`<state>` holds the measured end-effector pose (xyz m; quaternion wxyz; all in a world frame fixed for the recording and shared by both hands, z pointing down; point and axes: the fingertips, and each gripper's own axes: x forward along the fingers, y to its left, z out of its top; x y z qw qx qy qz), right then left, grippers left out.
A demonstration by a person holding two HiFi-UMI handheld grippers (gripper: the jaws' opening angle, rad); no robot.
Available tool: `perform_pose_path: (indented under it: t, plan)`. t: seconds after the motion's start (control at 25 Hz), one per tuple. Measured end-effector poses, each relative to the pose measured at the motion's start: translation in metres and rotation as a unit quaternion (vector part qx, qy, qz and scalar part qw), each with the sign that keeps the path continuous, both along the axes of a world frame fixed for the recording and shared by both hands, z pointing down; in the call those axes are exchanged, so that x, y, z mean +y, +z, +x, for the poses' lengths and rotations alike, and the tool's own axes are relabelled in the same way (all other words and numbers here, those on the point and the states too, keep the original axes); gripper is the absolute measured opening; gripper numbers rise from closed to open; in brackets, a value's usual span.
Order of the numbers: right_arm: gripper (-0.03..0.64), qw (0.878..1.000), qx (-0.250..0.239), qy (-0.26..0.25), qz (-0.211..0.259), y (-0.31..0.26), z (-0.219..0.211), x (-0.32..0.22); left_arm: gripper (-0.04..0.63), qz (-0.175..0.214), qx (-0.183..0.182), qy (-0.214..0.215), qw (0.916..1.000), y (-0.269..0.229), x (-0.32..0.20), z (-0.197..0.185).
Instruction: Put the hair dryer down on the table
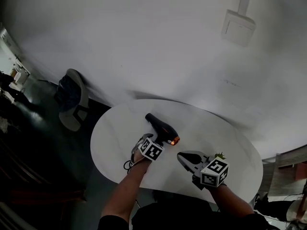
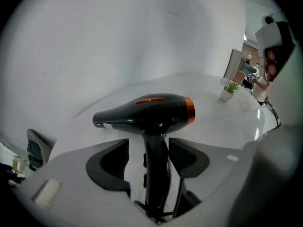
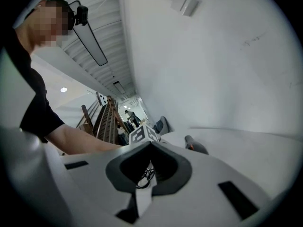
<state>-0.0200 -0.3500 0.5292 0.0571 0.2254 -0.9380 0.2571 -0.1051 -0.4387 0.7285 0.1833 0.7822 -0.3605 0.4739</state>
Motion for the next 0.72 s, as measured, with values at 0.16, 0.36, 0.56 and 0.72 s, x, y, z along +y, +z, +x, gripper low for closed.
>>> perform_pose_path:
  t: [0.16,0.36,0.56,0.72]
  plan:
    - [0.012,1.0,0.004,-0.01,0.018,-0.013,-0.012,0.008,0.268,0.042,0.051,-0.035,0.9972,-0.039,0.002,-0.016]
    - [0.011,0.999,0.008,-0.016,0.033,-0.027,-0.03,0.025,0.267,0.083,0.093,-0.07,0.9897,-0.077,0.017,-0.048]
    - [0.012,0.998,0.019,-0.025,0.05,-0.038,-0.053,0.047,0.265,0.164,0.125,-0.073,0.9757,-0.126,0.039,-0.078]
    - [0.012,0.997,0.032,-0.031,0.064,-0.046,-0.071,0.072,0.196,0.207,0.1,-0.029,0.9728,-0.149,0.069,-0.093]
